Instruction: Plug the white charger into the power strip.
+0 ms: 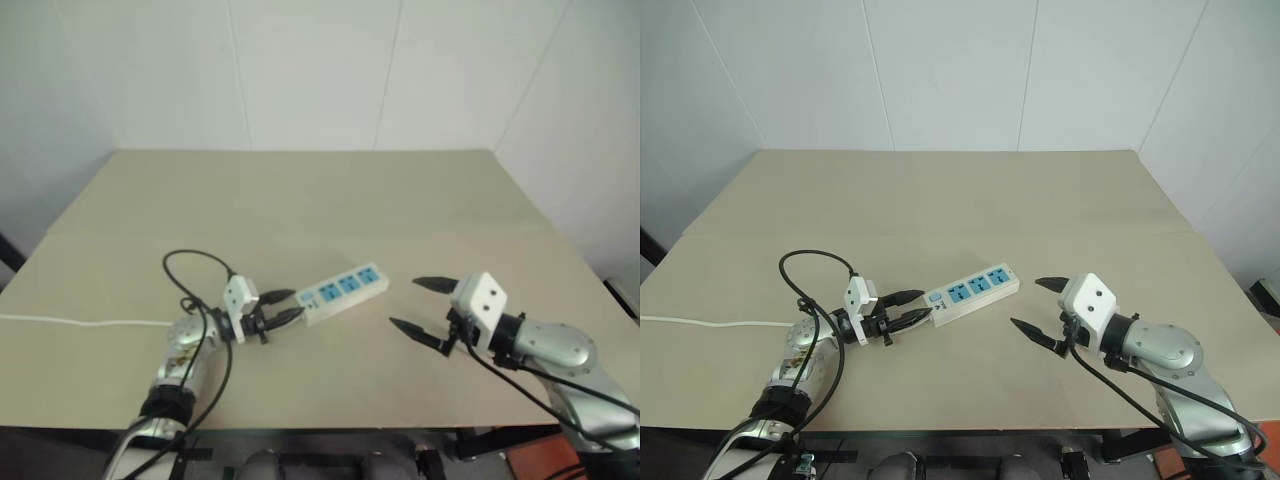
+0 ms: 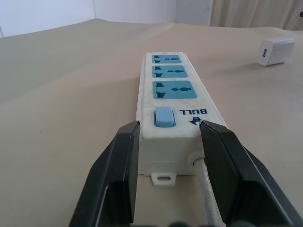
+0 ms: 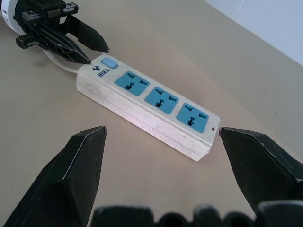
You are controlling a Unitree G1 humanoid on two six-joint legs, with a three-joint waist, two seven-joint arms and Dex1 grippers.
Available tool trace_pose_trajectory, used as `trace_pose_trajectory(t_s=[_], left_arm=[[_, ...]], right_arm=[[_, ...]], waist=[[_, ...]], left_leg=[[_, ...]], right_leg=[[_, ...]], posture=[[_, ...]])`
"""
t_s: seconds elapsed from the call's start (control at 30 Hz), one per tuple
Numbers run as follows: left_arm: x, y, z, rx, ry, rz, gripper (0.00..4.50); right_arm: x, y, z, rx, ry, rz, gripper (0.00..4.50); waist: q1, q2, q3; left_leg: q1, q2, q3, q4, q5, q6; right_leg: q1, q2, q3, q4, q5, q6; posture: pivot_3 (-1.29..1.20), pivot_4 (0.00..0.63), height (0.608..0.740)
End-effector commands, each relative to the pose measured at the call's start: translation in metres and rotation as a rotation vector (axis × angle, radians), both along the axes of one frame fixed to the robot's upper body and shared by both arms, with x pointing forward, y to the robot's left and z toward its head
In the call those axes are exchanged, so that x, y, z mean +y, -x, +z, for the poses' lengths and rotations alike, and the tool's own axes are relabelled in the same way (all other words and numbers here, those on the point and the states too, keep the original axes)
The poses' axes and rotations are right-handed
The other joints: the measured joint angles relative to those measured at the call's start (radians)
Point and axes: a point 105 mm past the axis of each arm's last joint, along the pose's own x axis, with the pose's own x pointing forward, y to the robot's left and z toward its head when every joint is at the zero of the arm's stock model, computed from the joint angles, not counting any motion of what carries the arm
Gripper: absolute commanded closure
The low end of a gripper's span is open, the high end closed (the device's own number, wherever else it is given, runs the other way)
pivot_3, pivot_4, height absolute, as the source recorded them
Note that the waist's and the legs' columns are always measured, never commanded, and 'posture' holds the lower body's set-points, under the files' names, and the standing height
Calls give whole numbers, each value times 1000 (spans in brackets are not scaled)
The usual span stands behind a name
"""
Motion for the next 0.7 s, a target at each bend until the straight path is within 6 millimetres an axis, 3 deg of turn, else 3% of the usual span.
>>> trace_pose_trajectory(t_s=[0.03,0.13,0.3,0.33,0.43,0.6,0.7], left_arm=[[2,11,-9,56,-34,-72,2364],[8,13,9,36,6,-96,1780],[13,16,30,-35,-9,-113,170],[12,16,32,-55,-16,-111,37],[8,7,36,-132,-27,-47,37],[-3,1,38,-93,12,-54,37],[-7,-4,27,-70,-8,-43,37]], right_arm=[[2,1,10,-47,-2,4,0],[2,1,10,-48,-2,4,0],[1,1,9,-46,-3,4,0],[1,1,9,-45,-2,4,0],[2,1,8,-43,-4,9,0],[3,1,8,-41,-4,15,0],[3,2,6,-39,-4,11,0]], waist=[[-1,0,0],[-4,0,0],[-8,0,0],[-8,0,0],[-8,0,0],[-10,-1,0],[-12,-1,0]], left_leg=[[0,0,0,0,0,0],[0,0,0,0,0,0],[-3,0,0,0,0,0],[-3,0,0,0,0,0],[-3,0,0,0,0,0],[-3,0,0,0,0,0],[-3,0,0,0,0,0]], right_leg=[[0,0,0,0,0,0],[-1,0,0,0,0,0],[-3,0,0,0,1,-2],[-3,0,0,0,1,-2],[-2,0,0,0,1,-2],[-2,0,0,-1,1,-2],[-2,0,0,-1,1,-2]], posture=[[0,150,740],[0,150,740],[0,150,740],[0,150,740],[0,150,740],[0,150,740],[0,150,740]])
